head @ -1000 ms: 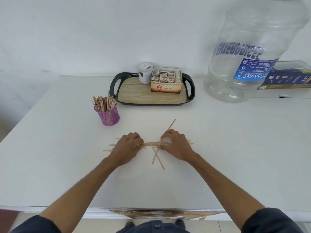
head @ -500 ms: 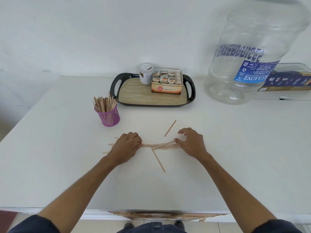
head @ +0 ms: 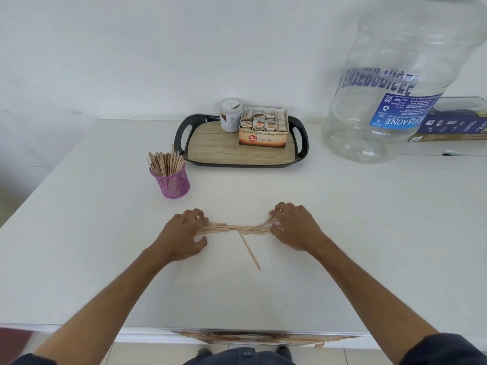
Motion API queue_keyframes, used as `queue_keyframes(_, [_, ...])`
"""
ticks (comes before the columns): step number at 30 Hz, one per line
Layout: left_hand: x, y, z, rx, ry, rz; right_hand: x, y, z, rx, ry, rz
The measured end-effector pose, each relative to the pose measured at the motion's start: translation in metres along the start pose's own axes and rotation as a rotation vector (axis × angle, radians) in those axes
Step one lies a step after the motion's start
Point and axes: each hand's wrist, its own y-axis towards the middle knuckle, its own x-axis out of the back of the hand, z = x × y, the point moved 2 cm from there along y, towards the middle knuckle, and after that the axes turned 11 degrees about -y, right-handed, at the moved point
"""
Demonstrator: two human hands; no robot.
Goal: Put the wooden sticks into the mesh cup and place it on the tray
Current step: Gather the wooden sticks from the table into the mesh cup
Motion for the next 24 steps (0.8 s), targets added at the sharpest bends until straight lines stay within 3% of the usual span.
queue_keyframes(13, [-0.004,0.007,-0.016,-0.134,-0.033,-0.076,-0.003,-0.007,0.014,0.051,0.182,-0.056])
queue_keyframes(24, [-0.011,0.014,-0.026,-0.127,-0.074,-0.022,-0.001,0.000,0.033,-0.006,0.306,0.029])
